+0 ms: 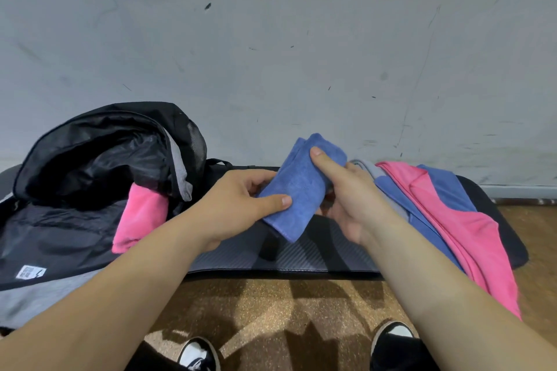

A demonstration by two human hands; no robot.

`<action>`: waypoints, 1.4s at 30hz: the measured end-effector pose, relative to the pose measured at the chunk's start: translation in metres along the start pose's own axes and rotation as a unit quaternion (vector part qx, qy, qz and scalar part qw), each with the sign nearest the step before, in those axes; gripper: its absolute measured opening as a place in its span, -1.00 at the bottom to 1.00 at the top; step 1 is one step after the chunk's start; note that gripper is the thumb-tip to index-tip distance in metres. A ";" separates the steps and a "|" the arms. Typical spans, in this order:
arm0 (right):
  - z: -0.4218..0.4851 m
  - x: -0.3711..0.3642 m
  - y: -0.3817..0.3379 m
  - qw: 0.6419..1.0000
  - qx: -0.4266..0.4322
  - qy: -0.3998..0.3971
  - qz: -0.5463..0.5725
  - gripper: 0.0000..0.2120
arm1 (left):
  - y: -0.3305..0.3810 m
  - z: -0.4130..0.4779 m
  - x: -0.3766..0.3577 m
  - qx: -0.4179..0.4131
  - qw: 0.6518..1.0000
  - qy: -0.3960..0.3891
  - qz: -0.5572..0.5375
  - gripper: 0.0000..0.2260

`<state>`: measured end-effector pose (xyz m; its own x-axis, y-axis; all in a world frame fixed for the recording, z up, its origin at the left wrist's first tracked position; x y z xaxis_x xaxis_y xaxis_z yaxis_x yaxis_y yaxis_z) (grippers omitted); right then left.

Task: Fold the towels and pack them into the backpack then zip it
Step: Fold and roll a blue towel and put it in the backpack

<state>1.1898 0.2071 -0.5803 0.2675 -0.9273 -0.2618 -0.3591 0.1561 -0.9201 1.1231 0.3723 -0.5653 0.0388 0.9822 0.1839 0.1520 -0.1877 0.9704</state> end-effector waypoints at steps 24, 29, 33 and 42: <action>-0.006 -0.274 0.062 0.774 0.224 -0.146 -0.575 -0.67 | -0.093 -0.155 0.271 0.162 0.933 0.303 0.106 -0.68; 0.015 -0.306 0.112 0.626 0.211 -0.221 -0.718 -0.58 | -0.144 -0.161 0.284 0.227 0.921 0.306 0.087 -0.48; 0.030 -0.302 0.128 0.642 0.190 -0.229 -0.707 -0.40 | -0.150 -0.142 0.291 0.180 0.918 0.349 0.052 -0.53; 0.040 -0.291 0.125 0.695 0.202 -0.228 -0.651 -0.42 | -0.159 -0.107 0.269 0.177 0.926 0.323 0.085 -0.52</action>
<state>1.1028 0.5098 -0.6305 0.4194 -0.1812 0.8895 0.7094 -0.5460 -0.4457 1.0038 0.6678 -0.6534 -0.4893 0.7170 0.4965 0.5173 -0.2197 0.8271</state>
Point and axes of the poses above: each hand's wrist, its own z-axis towards the middle knuckle, its own x-axis out of the back of the hand, y = z × x, the point moved 7 cm from there along z, towards the middle knuckle, and after that the axes turned 4 degrees about -z, right-handed, at the moved point
